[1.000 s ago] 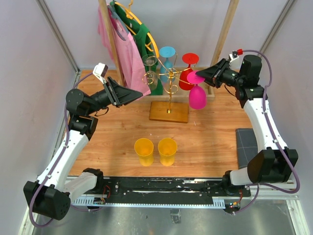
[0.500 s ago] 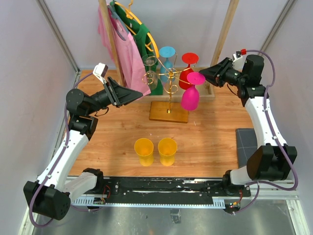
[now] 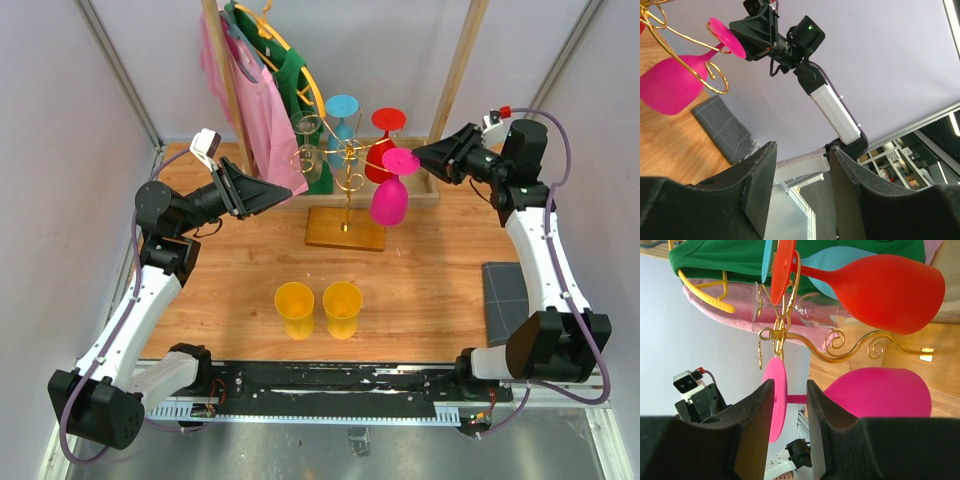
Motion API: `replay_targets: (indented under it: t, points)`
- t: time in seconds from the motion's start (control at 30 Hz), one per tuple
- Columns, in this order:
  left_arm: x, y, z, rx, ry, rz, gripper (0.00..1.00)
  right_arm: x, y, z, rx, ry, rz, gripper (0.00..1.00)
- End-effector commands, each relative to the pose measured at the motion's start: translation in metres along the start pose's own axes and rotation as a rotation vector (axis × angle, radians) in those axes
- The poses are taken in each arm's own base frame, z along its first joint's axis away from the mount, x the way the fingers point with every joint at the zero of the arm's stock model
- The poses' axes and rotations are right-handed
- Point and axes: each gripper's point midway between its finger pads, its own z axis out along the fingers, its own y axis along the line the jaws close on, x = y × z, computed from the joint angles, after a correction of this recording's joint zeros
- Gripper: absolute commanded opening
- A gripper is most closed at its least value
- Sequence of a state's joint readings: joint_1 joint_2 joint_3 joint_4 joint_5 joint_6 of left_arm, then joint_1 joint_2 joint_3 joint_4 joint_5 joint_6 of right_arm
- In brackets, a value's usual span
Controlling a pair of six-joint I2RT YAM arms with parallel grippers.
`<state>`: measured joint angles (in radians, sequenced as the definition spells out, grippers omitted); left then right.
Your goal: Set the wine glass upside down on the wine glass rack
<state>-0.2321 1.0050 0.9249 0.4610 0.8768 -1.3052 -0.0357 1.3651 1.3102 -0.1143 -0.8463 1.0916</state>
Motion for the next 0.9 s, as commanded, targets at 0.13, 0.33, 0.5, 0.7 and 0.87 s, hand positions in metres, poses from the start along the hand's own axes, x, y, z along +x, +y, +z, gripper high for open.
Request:
replay_targets:
  t: [0.13, 0.33, 0.5, 0.7, 0.87]
  points:
    - [0.001, -0.003, -0.002, 0.005, 0.008, 0.036, 0.52, -0.005, 0.014, -0.030, -0.015, -0.093, -0.089, 0.37]
    - [0.001, -0.001, -0.002, 0.002, 0.009, 0.035, 0.52, 0.007, 0.023, -0.038, -0.049, -0.052, -0.063, 0.38]
    - [0.001, 0.001, -0.002, 0.001, 0.006, 0.029, 0.52, 0.018, 0.022, -0.044, -0.045, -0.037, -0.057, 0.37]
    - [0.000, 0.001, -0.002, 0.005, 0.004, 0.025, 0.52, 0.026, 0.017, -0.046, -0.033, -0.017, -0.050, 0.37]
    - [0.001, 0.000, -0.002, 0.006, 0.004, 0.022, 0.52, 0.029, 0.015, -0.042, -0.033, -0.002, -0.047, 0.37]
